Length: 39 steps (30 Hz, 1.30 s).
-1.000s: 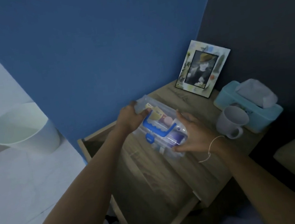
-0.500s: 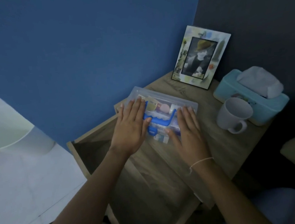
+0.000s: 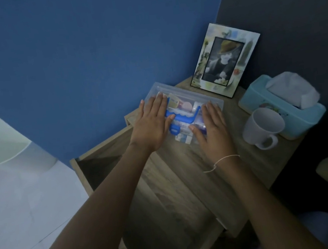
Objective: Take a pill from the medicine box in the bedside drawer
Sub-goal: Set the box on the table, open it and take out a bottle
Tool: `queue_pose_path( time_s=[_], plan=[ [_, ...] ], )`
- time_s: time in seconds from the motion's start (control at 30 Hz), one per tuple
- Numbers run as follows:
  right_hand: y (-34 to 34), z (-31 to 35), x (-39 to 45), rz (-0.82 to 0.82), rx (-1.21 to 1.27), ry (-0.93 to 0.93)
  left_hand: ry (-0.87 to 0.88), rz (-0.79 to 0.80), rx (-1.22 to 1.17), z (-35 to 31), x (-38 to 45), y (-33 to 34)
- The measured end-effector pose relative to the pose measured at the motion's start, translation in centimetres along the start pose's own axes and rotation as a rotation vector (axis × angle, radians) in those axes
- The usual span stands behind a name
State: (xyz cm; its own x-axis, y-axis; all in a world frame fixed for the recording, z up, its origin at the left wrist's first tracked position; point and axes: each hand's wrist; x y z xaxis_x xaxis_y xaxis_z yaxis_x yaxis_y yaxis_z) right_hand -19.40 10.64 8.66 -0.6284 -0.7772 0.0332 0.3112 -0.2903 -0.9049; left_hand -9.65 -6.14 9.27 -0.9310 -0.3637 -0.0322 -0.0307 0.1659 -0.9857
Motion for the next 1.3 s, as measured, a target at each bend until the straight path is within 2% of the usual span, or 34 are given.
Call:
queue_pose_path(
  time_s=[0.4,0.97,1.17,1.3],
  plan=[
    [-0.9,-2.0,3.0,0.006,0.005,0.014,0.005,0.036,-0.001,-0.2,3.7,0.0],
    [-1.2,-1.7,3.2,0.025,-0.005,0.033,-0.032,0.151,-0.014,-0.4,4.2,-1.2],
    [-1.2,-1.8,3.2,0.029,-0.007,0.032,-0.007,0.134,0.014,-0.1,3.8,-1.2],
    [-1.9,-2.1,3.3,0.141,-0.009,0.025,-0.052,0.043,-0.076,-0.5,0.9,-0.7]
  ],
)
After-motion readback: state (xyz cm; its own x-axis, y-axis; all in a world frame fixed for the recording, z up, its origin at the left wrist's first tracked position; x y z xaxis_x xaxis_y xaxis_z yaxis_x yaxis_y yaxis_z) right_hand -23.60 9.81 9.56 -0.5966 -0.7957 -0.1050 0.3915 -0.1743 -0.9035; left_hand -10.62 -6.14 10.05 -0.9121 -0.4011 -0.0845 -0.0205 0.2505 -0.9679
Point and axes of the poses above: each hand's wrist, its own x-axis towards the middle knuckle, its own y-axis out of the palm, z = x × y, and after that the axes turned 14 degrees about z, right-handed
